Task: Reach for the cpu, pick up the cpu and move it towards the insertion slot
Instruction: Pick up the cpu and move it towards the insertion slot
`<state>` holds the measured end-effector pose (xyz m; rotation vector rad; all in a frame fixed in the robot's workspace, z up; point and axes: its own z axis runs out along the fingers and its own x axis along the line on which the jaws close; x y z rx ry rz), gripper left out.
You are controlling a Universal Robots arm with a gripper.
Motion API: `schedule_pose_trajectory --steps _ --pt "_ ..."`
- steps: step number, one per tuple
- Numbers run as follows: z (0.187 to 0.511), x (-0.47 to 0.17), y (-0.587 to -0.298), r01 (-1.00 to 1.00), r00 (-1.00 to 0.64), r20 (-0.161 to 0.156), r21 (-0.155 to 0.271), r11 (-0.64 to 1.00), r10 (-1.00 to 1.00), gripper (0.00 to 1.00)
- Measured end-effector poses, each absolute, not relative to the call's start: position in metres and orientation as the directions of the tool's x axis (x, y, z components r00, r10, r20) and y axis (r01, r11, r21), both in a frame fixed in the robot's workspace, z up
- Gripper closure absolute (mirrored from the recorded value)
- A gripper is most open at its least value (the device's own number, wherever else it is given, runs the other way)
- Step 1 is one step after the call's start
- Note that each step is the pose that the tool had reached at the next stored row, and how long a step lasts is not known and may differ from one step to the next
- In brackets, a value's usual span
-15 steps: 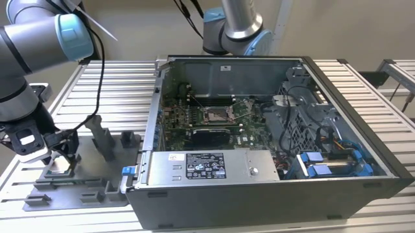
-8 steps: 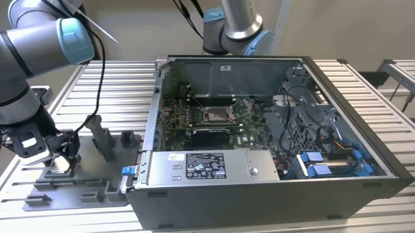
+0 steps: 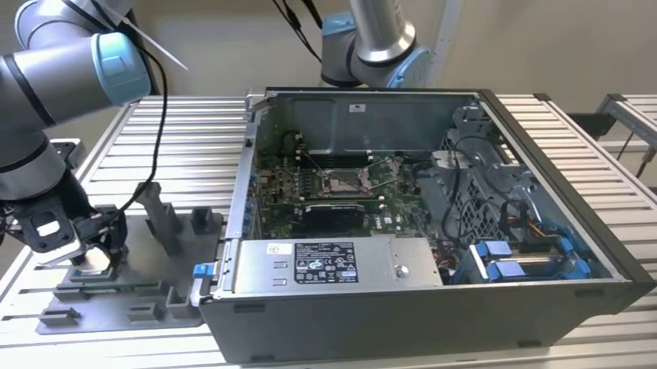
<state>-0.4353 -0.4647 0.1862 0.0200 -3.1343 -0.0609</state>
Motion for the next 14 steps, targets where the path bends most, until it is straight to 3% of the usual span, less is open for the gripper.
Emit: schedule_pose_trajectory --steps 14 --pt "0.1854 -0.4353 -0.4647 -0.013 -1.0 0.006 0.039 0.999 -0.013 0.0"
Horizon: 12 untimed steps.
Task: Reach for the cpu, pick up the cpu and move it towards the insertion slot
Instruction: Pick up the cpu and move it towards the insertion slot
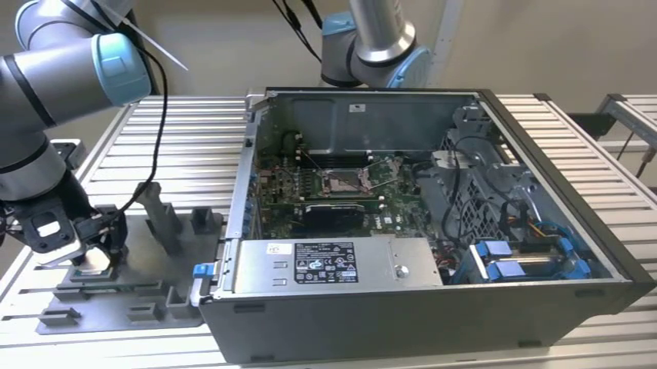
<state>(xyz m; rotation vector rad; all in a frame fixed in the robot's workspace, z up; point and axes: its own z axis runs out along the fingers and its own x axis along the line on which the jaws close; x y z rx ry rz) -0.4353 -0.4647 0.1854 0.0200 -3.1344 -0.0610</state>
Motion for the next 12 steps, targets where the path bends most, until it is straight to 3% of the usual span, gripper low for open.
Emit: schedule_pose_trajectory --steps 2,3,12 --pt "0.1854 -0.4353 -0.4647 -0.013 -1.0 0.006 0.039 0.999 -0.013 0.0" --pt "0.1855 -0.4354 -0.4647 -0.013 -1.0 0.006 0.039 0.999 -0.013 1.0" --pt "0.1858 -0.4353 -0.4646 -0.013 -1.0 0.006 0.039 0.999 -0.013 1.0"
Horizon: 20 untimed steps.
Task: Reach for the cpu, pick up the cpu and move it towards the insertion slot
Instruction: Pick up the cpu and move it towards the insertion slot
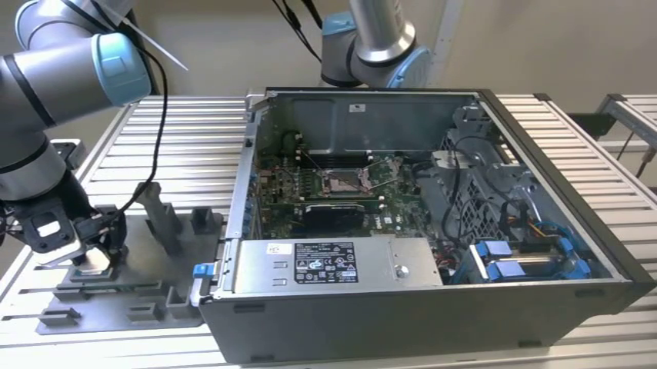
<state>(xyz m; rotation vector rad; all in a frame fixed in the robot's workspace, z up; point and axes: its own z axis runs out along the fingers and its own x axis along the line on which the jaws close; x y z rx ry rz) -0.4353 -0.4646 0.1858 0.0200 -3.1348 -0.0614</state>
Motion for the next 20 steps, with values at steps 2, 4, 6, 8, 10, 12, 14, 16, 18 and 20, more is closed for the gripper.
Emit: schedule_pose_trajectory --steps 2,4,6,8,10,12,14,16,18,20 --pt "0.188 -0.435 -0.465 -0.013 -1.0 0.006 0.039 0.999 -0.013 1.0" --pt "0.19 -0.435 -0.465 -0.013 -1.0 0.006 0.039 0.999 -0.013 1.0" --pt "0.191 -0.435 -0.465 -0.013 -1.0 0.006 0.039 0.999 -0.013 1.0" --pt "0.192 -0.435 -0.465 -0.013 -1.0 0.006 0.039 0.999 -0.013 1.0" --pt "0.192 -0.435 -0.465 -0.013 -1.0 0.006 0.039 0.999 -0.013 1.0" --pt "0.193 -0.435 -0.465 -0.013 -1.0 0.006 0.039 0.999 -0.013 1.0" --pt "0.194 -0.435 -0.465 -0.013 -1.0 0.006 0.039 0.999 -0.013 1.0" --pt "0.195 -0.435 -0.465 -0.013 -1.0 0.006 0.039 0.999 -0.013 1.0" --pt "0.196 -0.435 -0.465 -0.013 -1.0 0.006 0.039 0.999 -0.013 1.0" --pt "0.198 -0.435 -0.465 -0.013 -1.0 0.006 0.039 0.999 -0.013 1.0"
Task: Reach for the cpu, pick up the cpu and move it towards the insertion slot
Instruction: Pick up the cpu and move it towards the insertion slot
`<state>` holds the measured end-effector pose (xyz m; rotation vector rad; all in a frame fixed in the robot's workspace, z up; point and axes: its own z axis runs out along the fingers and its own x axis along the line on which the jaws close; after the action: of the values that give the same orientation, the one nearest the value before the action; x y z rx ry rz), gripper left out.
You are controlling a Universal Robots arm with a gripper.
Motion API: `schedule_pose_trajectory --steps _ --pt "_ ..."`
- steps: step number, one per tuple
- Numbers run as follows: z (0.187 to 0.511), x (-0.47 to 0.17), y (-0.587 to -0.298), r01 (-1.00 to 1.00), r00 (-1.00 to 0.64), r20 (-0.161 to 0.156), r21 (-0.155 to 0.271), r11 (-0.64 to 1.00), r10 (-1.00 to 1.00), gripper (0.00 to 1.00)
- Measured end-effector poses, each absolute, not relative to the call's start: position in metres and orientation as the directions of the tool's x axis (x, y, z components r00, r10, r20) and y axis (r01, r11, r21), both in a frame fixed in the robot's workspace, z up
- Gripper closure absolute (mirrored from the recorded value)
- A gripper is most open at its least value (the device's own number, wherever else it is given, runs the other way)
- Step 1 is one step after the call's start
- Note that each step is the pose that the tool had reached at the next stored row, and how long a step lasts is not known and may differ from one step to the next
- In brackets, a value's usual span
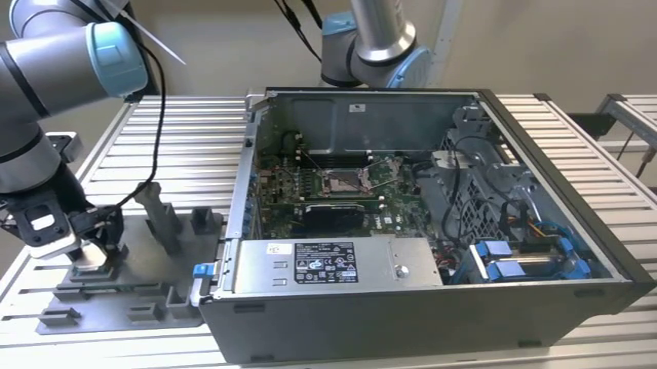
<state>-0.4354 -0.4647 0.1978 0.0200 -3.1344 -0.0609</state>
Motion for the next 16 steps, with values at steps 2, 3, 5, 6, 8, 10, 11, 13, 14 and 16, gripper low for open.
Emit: schedule_pose_trajectory --steps 2,3,5,6,8,10,11,13,14,16 --pt "0.2 -0.435 -0.465 -0.013 -1.0 0.006 0.039 0.999 -0.013 1.0" --pt "0.201 -0.435 -0.465 -0.013 -1.0 0.006 0.039 0.999 -0.013 1.0" --pt "0.203 -0.435 -0.465 -0.013 -1.0 0.006 0.039 0.999 -0.013 1.0" --pt "0.205 -0.435 -0.465 -0.013 -1.0 0.006 0.039 0.999 -0.013 1.0" --pt "0.207 -0.435 -0.465 -0.013 -1.0 0.006 0.039 0.999 -0.013 1.0" --pt "0.21 -0.435 -0.465 -0.013 -1.0 0.006 0.039 0.999 -0.013 1.0" --pt "0.211 -0.435 -0.465 -0.013 -1.0 0.006 0.039 0.999 -0.013 1.0" --pt "0.214 -0.435 -0.465 -0.013 -1.0 0.006 0.039 0.999 -0.013 1.0" --pt "0.215 -0.435 -0.465 -0.013 -1.0 0.006 0.039 0.999 -0.013 1.0" --pt "0.217 -0.435 -0.465 -0.013 -1.0 0.006 0.039 0.999 -0.013 1.0"
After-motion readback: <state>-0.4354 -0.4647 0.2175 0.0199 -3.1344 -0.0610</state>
